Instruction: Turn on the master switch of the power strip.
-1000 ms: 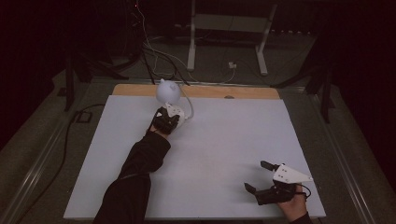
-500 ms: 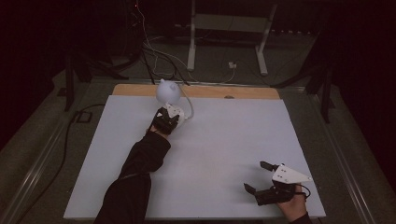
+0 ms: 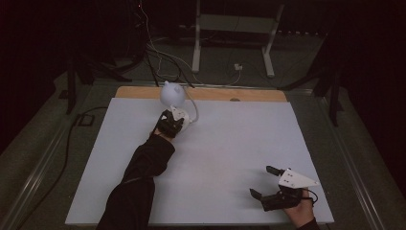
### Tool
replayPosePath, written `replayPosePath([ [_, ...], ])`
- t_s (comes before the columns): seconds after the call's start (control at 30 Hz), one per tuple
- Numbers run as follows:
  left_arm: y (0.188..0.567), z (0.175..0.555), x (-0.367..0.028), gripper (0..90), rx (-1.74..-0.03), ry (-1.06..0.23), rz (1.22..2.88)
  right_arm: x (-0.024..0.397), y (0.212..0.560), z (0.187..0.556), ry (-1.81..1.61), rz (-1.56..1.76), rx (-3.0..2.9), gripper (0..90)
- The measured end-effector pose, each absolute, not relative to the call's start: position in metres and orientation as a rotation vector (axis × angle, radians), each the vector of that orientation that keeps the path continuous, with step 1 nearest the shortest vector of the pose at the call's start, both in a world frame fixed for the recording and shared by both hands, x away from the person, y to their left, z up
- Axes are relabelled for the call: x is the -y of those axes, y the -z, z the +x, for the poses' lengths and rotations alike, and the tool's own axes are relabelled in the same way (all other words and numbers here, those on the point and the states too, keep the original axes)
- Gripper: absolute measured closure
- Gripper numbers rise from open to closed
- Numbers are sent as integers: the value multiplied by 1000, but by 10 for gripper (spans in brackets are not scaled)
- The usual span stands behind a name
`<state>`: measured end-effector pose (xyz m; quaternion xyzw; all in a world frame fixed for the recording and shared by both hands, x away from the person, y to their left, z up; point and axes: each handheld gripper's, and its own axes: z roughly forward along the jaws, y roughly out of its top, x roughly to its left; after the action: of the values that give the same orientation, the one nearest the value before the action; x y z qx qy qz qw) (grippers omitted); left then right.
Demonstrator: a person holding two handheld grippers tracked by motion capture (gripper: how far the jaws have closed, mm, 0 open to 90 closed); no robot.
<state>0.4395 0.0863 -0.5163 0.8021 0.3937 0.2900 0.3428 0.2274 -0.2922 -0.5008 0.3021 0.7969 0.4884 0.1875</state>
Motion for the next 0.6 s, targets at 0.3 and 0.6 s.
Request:
replayPosePath([
  [0.3, 517, 438, -82, 900, -998, -796, 2118, 292, 501, 227, -1371, 847, -2248, 0],
  [0.6, 516, 440, -81, 900, -999, -789, 2141, 292, 501, 227, -1371, 849, -2249, 0],
])
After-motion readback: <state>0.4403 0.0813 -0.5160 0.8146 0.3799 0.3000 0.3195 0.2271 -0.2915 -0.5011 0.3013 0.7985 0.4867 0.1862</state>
